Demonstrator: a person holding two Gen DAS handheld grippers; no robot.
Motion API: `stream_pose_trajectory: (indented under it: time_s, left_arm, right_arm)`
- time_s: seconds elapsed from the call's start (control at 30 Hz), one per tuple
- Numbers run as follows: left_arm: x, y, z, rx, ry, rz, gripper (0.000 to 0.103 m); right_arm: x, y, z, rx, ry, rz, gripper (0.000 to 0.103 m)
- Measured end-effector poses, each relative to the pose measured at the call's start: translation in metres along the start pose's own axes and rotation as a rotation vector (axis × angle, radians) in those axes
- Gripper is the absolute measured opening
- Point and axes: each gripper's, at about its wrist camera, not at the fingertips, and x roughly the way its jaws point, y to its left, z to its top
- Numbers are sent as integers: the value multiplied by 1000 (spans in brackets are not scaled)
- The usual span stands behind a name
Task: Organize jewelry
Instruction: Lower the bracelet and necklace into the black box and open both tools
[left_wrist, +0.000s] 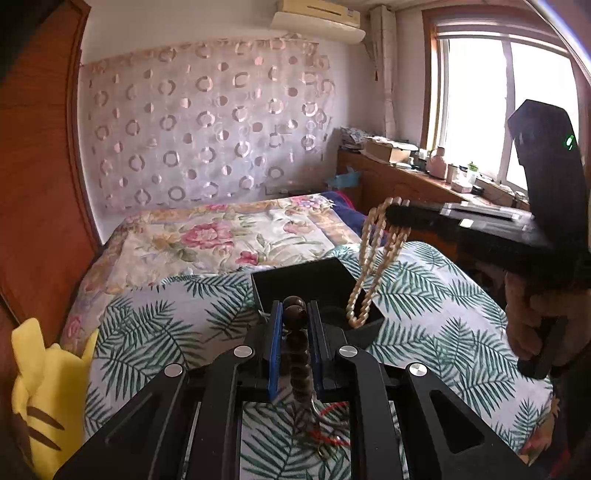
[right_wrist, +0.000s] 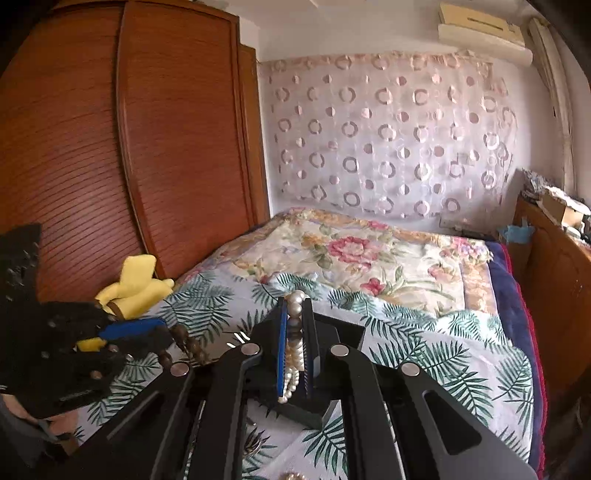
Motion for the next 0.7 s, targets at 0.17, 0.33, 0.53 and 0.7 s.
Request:
stream_pose_trajectory:
  time_s: [0.17, 0.33, 0.53, 0.7]
  left_arm:
    - [14, 4, 13, -1, 4, 10, 12]
    - [28, 5, 25, -6, 13, 12, 12]
    - [37, -2, 42, 3, 6, 8, 12]
    - [49, -6, 59, 11, 7, 10, 12]
  right_arm:
    - [36, -4, -16, -1, 85, -28, 9]
    - [52, -12, -35, 20, 136, -37, 9]
    - [46, -17, -45, 35, 142, -14, 33]
    - [32, -20, -48, 43, 126, -7, 35]
